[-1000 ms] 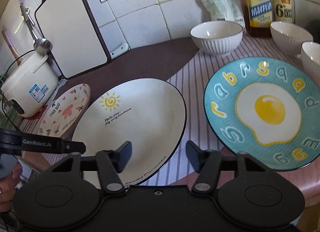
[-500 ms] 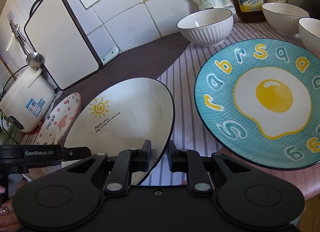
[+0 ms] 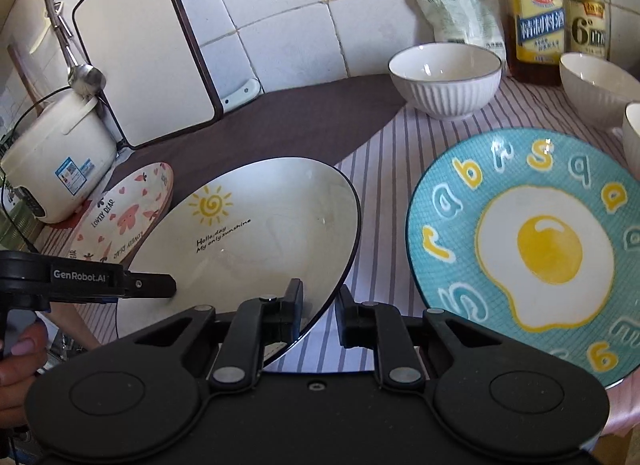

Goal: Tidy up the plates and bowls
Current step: 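Carry the sun-print plate toward the cutting board and set it down with the right gripper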

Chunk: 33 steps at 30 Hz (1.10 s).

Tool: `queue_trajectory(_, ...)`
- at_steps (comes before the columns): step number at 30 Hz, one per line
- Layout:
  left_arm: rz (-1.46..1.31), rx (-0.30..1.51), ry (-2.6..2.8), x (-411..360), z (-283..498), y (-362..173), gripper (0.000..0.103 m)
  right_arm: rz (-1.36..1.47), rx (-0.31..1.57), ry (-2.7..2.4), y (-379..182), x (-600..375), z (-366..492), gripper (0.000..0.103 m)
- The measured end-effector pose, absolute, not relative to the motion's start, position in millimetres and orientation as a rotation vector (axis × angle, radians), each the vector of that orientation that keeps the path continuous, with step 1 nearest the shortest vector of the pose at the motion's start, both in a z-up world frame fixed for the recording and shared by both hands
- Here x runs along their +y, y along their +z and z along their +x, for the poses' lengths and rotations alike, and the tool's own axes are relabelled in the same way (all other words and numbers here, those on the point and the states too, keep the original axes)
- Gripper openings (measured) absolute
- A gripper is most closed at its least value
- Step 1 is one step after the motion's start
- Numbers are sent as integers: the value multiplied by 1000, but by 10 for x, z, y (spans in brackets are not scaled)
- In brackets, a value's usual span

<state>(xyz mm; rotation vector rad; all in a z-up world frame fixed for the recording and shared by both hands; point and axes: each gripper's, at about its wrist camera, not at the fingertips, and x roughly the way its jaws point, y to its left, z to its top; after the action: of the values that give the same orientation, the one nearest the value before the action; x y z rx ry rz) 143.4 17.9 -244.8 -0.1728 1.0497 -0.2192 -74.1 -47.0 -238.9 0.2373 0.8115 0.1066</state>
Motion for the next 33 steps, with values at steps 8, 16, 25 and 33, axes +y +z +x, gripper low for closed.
queue_trajectory(8, -153, 1013, -243, 113, 1734, -2180, 28, 233, 742, 97, -2191, -534, -534, 21)
queue_trajectory(16, -153, 957, -212, 176, 2291, -2078, 28, 200, 685, 127, -2101, -527, 66, 22)
queue_trajectory(25, -103, 973, -171, 221, 2876, -2114, 29, 278, 693, 118, -2270, -448, 643, 22)
queue_trajectory(33, -79, 978, -201, 190, 2910, -2168, 28, 295, 684, 73, -2352, -456, 995, 22)
